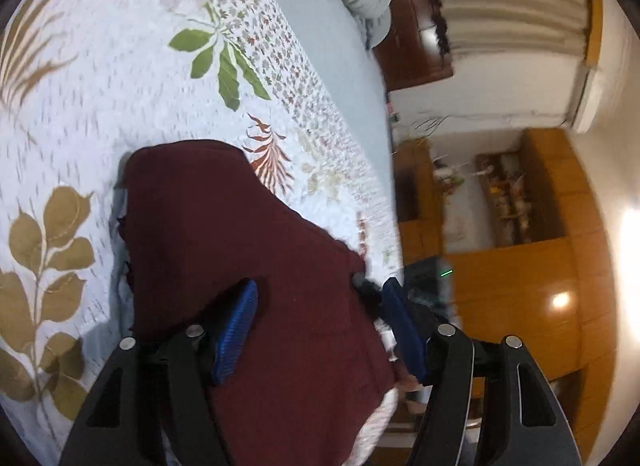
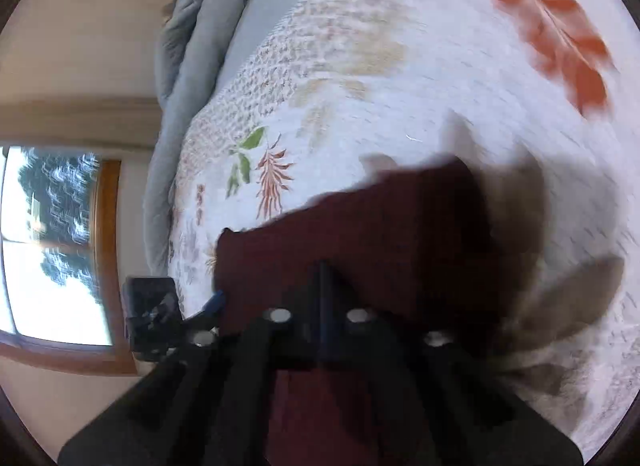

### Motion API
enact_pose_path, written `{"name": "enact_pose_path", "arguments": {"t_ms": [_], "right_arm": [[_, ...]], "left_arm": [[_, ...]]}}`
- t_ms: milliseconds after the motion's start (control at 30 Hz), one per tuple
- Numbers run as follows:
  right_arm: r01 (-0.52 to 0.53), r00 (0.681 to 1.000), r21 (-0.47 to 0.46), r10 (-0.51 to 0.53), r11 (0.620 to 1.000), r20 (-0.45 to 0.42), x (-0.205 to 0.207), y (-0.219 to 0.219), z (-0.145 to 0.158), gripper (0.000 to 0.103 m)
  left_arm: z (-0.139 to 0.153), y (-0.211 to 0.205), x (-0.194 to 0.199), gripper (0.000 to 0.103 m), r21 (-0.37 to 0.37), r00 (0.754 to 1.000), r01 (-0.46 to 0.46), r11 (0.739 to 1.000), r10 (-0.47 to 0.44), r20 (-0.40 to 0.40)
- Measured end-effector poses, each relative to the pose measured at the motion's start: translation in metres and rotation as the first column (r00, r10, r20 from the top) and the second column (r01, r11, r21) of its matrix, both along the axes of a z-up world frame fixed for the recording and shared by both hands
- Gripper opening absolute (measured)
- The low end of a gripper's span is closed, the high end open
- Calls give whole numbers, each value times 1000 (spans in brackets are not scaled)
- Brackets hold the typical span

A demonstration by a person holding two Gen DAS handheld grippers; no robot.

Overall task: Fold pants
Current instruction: 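Lay the folded trousers flat on the quilt and open both tools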

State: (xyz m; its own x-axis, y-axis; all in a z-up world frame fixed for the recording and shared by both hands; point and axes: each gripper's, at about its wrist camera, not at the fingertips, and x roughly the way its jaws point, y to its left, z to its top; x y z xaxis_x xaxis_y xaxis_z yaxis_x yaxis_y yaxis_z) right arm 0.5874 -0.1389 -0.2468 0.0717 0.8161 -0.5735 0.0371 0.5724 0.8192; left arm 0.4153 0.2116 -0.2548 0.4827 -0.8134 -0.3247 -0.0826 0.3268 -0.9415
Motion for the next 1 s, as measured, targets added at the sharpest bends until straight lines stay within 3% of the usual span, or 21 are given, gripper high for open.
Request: {"name": "enact_pose_path", "arguments": {"t_ms": [100, 200, 333, 400, 467, 533, 633, 700, 800, 867, 967, 1000], "right_arm": [[-20, 1000, -28, 20, 999, 17, -10, -15, 12, 0], [-38, 996, -56, 43, 998, 77, -25, -18, 44, 31], [-143, 978, 20, 138, 990, 155, -65, -9, 76, 34], [-181, 970, 18, 176, 983, 166, -87, -3, 74, 35], [-187, 972, -2, 185, 982, 146, -97, -5, 60, 30], [-158, 981, -43, 162, 986, 107, -99, -16, 31, 0], [-104, 993, 40, 101, 994, 59, -96, -37, 9, 0], [-104, 993, 34, 101, 994, 67, -97, -41, 11, 0], [-100, 992, 3, 100, 995, 77, -100, -44, 21, 0], [-82, 993, -4, 82, 997, 80, -100, -43, 25, 0], [-35, 996, -11, 36, 999, 84, -116, -63, 36, 19], [-3, 995, -10, 4, 1000, 95, -128, -72, 45, 38]], "left_arm": [[1, 7, -1, 65, -12, 1000, -19, 1000, 19, 0], [21, 11, -19, 66, -23, 998, -25, 999, 26, 50], [51, -8, -63, 66, -38, 984, 49, 998, -42, 172], [50, -22, -83, 66, -67, 979, 76, 995, -61, 195], [33, -33, -92, 66, -90, 984, 78, 993, -62, 165], [7, -45, -93, 65, -66, 993, 70, 995, -64, 95], [-14, -50, -90, 52, -97, 997, 52, 994, -47, 55], [-15, -48, -90, 52, -120, 998, 49, 992, -44, 51], [-11, -42, -95, 62, -153, 997, 56, 987, -49, 54], [-9, -37, -102, 76, -167, 998, 41, 985, -33, 49], [-7, -34, -114, 81, -162, 1000, 15, 987, -10, 29], [-1, -34, -122, 83, -155, 1000, 13, 988, -9, 26]]}}
